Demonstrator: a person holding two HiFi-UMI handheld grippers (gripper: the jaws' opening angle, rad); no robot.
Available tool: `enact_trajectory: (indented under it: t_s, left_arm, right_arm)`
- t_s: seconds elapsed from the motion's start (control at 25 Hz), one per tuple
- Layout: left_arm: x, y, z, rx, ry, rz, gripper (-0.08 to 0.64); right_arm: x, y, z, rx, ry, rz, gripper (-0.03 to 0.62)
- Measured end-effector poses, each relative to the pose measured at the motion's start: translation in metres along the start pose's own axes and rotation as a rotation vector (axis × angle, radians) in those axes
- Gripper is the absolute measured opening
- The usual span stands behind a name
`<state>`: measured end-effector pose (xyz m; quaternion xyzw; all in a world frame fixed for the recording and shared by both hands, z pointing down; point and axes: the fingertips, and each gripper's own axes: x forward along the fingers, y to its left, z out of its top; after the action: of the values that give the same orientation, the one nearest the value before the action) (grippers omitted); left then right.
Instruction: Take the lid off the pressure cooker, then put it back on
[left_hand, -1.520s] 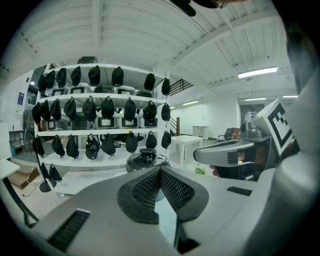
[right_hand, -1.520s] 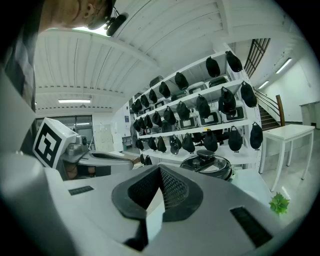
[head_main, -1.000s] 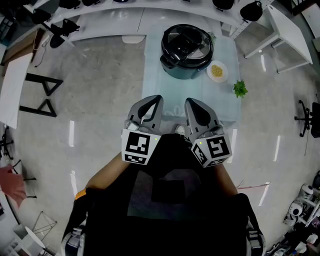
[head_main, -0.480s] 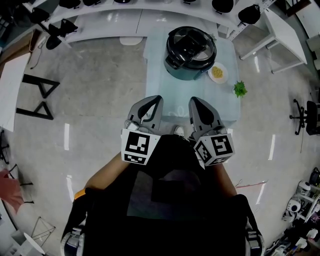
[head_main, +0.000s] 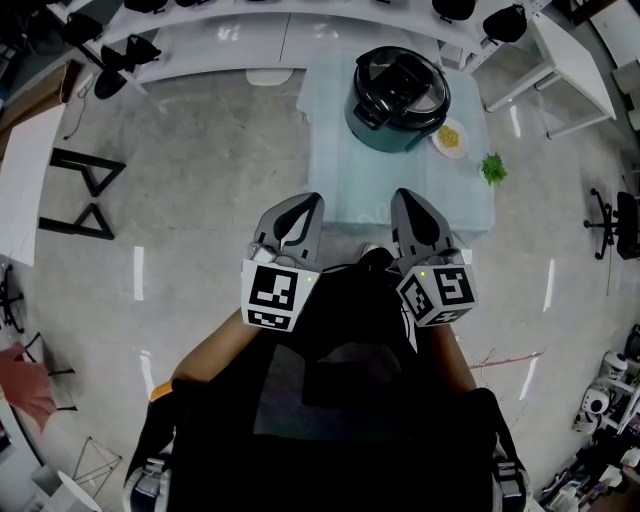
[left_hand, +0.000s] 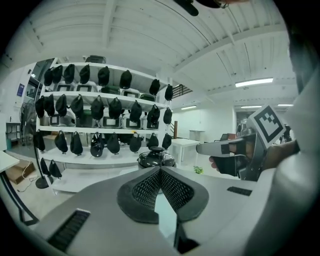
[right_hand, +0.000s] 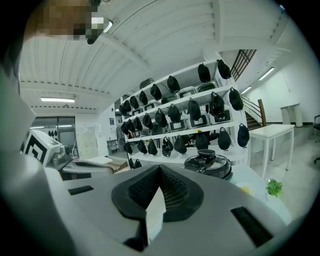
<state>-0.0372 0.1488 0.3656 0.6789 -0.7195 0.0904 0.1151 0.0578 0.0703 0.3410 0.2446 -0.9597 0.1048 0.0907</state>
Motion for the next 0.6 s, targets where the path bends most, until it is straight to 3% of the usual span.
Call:
enact_trajectory:
  t_s: [0.6]
  left_arm:
    - [-0.005,0.008,-0.010,-0.038,0.005,-0.013,0.008]
  right_arm:
    - [0.001,0.004,-0.007,-0.041,0.042,-0.032,0.015]
